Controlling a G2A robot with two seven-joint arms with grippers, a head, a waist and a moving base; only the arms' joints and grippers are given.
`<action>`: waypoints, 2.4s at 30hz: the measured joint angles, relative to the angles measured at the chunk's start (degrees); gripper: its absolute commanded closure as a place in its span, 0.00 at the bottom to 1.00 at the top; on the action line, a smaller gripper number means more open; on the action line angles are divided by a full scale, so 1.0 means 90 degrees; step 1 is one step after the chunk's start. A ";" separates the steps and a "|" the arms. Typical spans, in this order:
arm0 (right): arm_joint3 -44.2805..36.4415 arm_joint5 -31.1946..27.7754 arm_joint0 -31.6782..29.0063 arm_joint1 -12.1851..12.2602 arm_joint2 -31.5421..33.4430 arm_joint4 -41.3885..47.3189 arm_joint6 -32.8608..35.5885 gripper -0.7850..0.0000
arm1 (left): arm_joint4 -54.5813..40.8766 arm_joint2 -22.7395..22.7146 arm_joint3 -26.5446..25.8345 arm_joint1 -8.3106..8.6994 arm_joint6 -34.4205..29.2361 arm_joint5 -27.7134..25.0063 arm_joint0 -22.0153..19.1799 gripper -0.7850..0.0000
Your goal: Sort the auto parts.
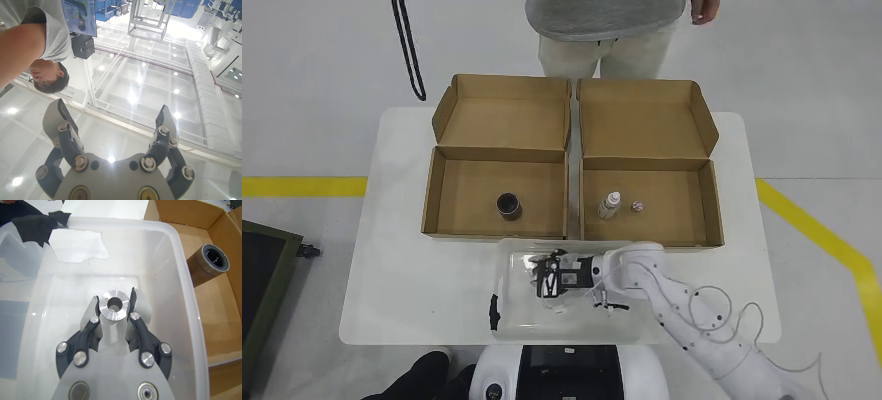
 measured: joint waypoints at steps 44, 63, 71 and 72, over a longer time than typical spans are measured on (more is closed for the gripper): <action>-0.3236 0.0065 -0.0317 0.0375 0.2806 0.3714 -0.1257 1.00 | 0.0000 0.0000 0.0000 0.0000 0.0000 0.0000 0.0000 0.00; -0.2702 -0.0097 -0.0158 0.0334 0.2569 0.3361 -0.1867 1.00 | 0.0000 0.0000 0.0000 0.0000 0.0000 0.0000 0.0000 0.00; -0.2140 -0.0190 -0.0112 0.0331 0.2037 0.2610 -0.1106 1.00 | 0.0000 0.0000 0.0000 0.0000 0.0000 0.0000 0.0000 0.00; -0.2041 -0.0191 -0.0085 0.0328 0.1949 0.2497 -0.0981 1.00 | 0.0000 0.0000 0.0000 0.0000 0.0000 0.0000 0.0000 0.00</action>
